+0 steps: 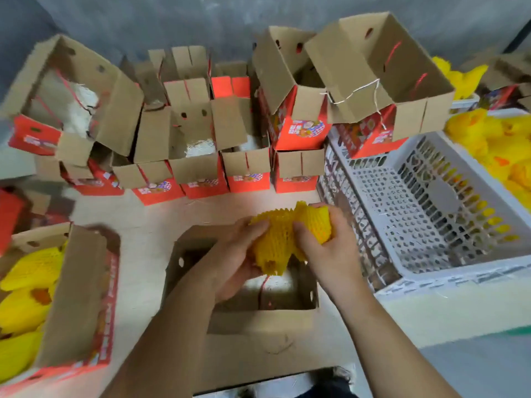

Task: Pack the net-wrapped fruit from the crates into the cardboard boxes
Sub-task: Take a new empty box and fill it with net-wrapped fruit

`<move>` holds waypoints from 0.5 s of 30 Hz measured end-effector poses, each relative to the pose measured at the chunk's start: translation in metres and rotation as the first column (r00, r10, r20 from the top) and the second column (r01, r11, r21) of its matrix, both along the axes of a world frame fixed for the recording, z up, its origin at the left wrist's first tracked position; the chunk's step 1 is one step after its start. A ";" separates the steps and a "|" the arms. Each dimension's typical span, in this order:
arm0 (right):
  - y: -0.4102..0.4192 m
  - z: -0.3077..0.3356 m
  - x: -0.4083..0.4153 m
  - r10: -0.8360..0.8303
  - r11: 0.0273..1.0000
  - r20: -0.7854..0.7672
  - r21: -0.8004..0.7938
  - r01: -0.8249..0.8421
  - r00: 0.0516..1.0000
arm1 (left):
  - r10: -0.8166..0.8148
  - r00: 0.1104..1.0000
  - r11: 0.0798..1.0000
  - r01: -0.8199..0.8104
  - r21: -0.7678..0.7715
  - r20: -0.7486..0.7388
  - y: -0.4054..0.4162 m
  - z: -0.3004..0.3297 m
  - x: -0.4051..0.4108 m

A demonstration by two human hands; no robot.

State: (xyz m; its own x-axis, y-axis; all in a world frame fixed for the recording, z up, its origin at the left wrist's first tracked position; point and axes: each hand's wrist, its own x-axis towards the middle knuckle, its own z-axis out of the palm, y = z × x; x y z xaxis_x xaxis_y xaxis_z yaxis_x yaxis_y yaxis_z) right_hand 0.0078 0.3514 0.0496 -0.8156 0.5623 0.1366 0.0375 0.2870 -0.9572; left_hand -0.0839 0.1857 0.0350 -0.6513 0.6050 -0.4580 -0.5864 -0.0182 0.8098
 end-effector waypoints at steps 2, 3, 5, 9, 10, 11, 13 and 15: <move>-0.031 -0.004 -0.007 0.052 0.998 0.023 0.047 -0.053 0.998 | 0.032 0.999 0.999 -0.032 -0.008 0.009 -0.027 -0.011 0.000; -0.045 -0.006 -0.010 0.078 0.994 0.029 0.078 -0.080 0.997 | 0.066 0.998 0.997 -0.066 -0.027 0.023 -0.036 -0.015 0.000; -0.068 -0.011 -0.016 0.109 0.989 0.056 0.090 -0.114 0.992 | 0.176 0.984 0.982 -0.174 -0.070 0.024 -0.050 -0.024 0.000; -0.093 -0.025 -0.026 0.100 0.965 0.125 -0.255 -0.065 0.987 | 0.379 0.923 0.913 -0.384 -0.135 -0.060 -0.078 -0.032 -0.008; -0.096 -0.029 -0.026 0.074 0.947 0.144 -0.322 -0.024 0.987 | 0.412 0.908 0.894 -0.419 -0.158 -0.078 -0.084 -0.033 -0.011; -0.098 -0.033 -0.026 0.047 0.932 0.176 -0.362 0.020 0.983 | 0.432 0.899 0.881 -0.437 -0.178 -0.070 -0.089 -0.034 -0.014; -0.101 -0.042 -0.027 0.022 0.891 0.284 -0.441 0.110 0.958 | 0.447 0.893 0.869 -0.448 -0.211 -0.059 -0.093 -0.034 -0.018; -0.103 -0.050 -0.026 0.121 0.763 0.357 -0.631 0.143 0.926 | 0.415 0.902 0.855 -0.431 -0.288 -0.120 -0.088 -0.032 -0.016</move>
